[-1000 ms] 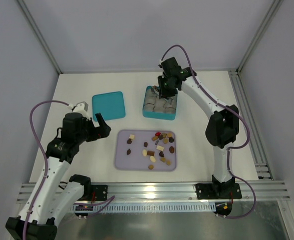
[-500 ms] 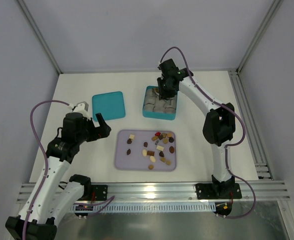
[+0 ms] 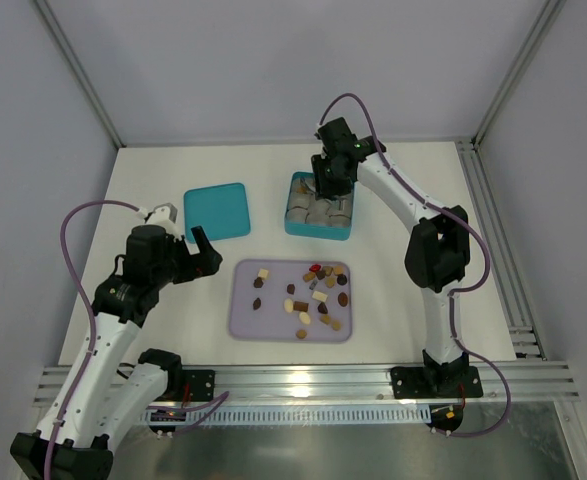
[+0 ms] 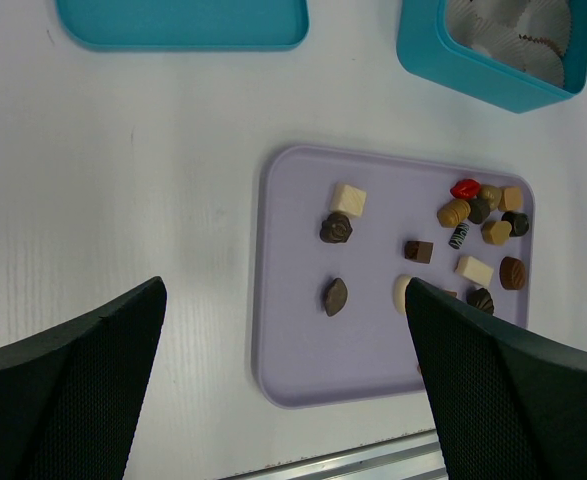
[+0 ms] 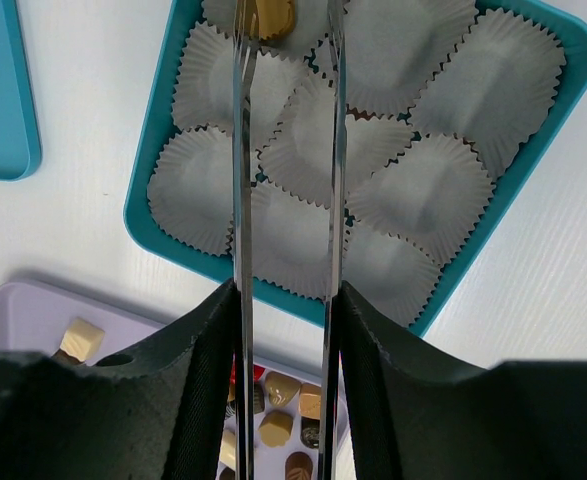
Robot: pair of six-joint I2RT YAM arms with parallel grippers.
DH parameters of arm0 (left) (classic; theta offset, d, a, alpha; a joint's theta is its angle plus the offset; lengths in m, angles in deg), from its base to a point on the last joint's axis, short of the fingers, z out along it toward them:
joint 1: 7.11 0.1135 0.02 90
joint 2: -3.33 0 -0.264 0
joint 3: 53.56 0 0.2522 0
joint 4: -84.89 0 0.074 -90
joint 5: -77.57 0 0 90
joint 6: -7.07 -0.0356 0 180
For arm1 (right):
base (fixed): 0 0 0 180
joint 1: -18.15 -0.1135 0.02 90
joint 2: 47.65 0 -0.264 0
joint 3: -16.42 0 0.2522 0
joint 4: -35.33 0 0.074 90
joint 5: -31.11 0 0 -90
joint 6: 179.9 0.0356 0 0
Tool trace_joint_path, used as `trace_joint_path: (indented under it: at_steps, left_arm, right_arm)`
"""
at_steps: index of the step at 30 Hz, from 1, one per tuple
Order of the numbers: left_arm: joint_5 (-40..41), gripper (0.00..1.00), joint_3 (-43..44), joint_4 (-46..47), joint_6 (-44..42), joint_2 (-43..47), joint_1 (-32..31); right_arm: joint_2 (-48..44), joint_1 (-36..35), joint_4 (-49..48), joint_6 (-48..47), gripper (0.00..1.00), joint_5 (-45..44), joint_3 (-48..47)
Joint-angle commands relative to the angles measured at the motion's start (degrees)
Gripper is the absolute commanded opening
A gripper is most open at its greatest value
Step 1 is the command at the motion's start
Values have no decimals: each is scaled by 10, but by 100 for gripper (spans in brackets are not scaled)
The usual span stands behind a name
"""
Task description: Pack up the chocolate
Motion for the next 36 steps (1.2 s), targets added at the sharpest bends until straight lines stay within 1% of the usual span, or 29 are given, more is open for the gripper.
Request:
trace_joint_path:
  at_steps: [1, 9, 12, 13, 15, 16, 17, 18, 19, 20, 22, 27, 31, 32, 36]
  left_arm:
    - [9, 100, 1, 5, -1, 1, -2]
    - [8, 100, 1, 5, -1, 2, -4]
    - [9, 100, 1, 6, -1, 3, -3]
    - [10, 100, 1, 5, -1, 3, -3]
    - [11, 100, 1, 4, 0, 5, -3]
    - [10, 100, 1, 5, 0, 4, -3]
    - [9, 100, 1, 5, 0, 4, -4]
    - [8, 100, 1, 6, 0, 4, -4]
    - [7, 100, 1, 5, 0, 4, -5]
    - [6, 100, 1, 6, -1, 3, -4]
    - [4, 100, 1, 5, -1, 3, -5]
    - [5, 100, 1, 5, -1, 4, -5]
    - [4, 100, 1, 6, -1, 0, -5]
    - [2, 100, 1, 6, 0, 1, -6]
    - [2, 100, 1, 6, -1, 0, -6]
  right_arm:
    - [-25, 0, -11, -4, 45, -6, -22]
    - [-103, -1, -5, -4, 44, -11, 1]
    - [-157, -2, -6, -2, 44, -6, 44]
    - [-192, -2, -11, -1, 44, -2, 80]
    - [-232, -13, -18, 0, 44, -2, 126]
    - [-271, -20, -28, 0, 44, -1, 176]
    - [-295, -25, -31, 1, 44, -2, 201]
    - [-314, -41, -33, 3, 44, -1, 225]
    - [-332, -51, -39, 5, 44, -1, 273]
    - [-370, -61, -41, 13, 44, -2, 297]
    - [-402, -105, -40, 25, 44, -15, 356]
    - [-482, -207, -49, 100, 44, -25, 458]
    - [-510, -242, -69, 148, 44, -27, 501]
    - [-510, -260, -71, 156, 44, -27, 503]
    - [-500, -287, -76, 172, 44, -35, 508]
